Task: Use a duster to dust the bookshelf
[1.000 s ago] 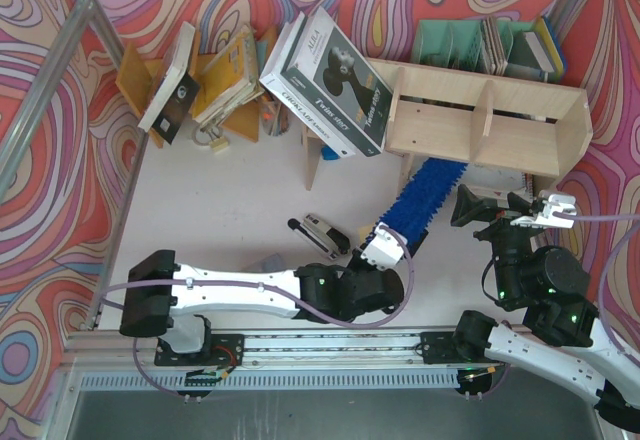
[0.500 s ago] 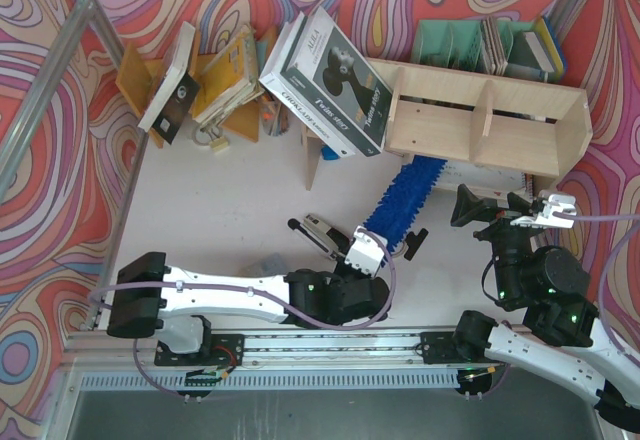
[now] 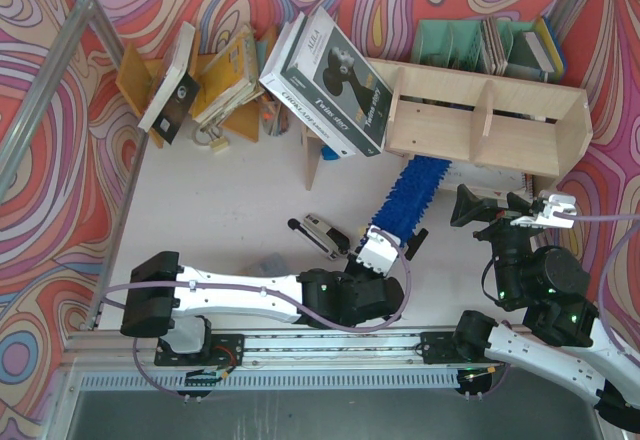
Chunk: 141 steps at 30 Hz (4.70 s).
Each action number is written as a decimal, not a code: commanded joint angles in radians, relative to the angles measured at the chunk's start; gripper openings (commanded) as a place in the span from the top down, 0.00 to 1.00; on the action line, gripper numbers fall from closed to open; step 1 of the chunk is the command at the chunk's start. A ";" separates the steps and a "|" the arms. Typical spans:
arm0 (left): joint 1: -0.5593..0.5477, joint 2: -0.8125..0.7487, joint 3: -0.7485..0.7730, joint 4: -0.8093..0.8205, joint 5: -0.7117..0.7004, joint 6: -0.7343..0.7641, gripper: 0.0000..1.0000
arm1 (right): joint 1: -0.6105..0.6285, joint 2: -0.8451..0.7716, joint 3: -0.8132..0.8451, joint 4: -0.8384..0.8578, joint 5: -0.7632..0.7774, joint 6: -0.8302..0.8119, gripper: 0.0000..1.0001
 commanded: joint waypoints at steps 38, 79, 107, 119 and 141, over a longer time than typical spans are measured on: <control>0.027 0.017 0.001 -0.038 0.027 0.054 1.00 | -0.002 -0.012 -0.001 0.019 0.000 -0.011 0.01; 0.015 -0.024 -0.053 -0.149 0.061 -0.016 1.00 | -0.002 0.001 -0.003 0.017 -0.003 0.003 0.01; -0.010 -0.014 -0.011 -0.201 0.025 -0.007 1.00 | -0.002 0.003 -0.003 0.015 -0.005 0.003 0.01; -0.093 -0.042 -0.042 -0.106 -0.021 0.170 1.00 | -0.001 0.006 -0.003 0.025 -0.006 -0.011 0.01; -0.097 0.020 -0.084 0.081 0.249 0.417 1.00 | -0.002 0.011 -0.007 0.035 -0.007 -0.022 0.01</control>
